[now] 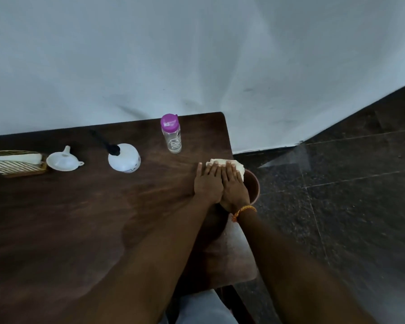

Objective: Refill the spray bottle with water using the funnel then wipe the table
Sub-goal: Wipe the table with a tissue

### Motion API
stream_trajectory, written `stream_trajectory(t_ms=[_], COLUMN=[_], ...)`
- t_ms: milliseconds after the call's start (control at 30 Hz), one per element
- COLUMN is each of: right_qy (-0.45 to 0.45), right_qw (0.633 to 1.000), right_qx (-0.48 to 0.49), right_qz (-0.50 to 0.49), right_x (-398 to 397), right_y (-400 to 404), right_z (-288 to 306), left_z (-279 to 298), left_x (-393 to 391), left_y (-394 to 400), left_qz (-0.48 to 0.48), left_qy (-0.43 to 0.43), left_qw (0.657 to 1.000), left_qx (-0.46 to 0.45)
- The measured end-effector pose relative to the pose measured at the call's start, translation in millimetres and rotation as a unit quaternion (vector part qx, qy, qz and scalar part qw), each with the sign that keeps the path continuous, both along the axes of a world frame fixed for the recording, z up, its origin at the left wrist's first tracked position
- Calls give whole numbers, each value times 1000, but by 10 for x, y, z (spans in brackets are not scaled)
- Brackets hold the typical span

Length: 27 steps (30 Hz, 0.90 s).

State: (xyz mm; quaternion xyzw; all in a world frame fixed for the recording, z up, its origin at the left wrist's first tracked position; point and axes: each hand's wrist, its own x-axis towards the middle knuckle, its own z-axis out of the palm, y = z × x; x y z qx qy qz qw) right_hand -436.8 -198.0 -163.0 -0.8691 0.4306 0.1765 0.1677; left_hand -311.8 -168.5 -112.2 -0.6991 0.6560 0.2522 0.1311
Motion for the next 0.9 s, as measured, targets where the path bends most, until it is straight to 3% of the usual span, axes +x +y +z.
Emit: stream_trajectory(t_ms=[367,600,900], right_qy=[-65,-112,-113], right_qw=[997,991,992], right_qx=[42,69,57], right_qz=[29,32,2], right_x=[1447,2410,2409], right_y=[938,1590,2199], right_z=[124,222,229], left_z=[26,-20,-71], left_x=[1359,2325,2444], left_y=[1005,1761,2358], left_qz=[85,100,85], left_qy=[17,-21,8], left_qw=[995,994,996], left_qx=[42,36,29])
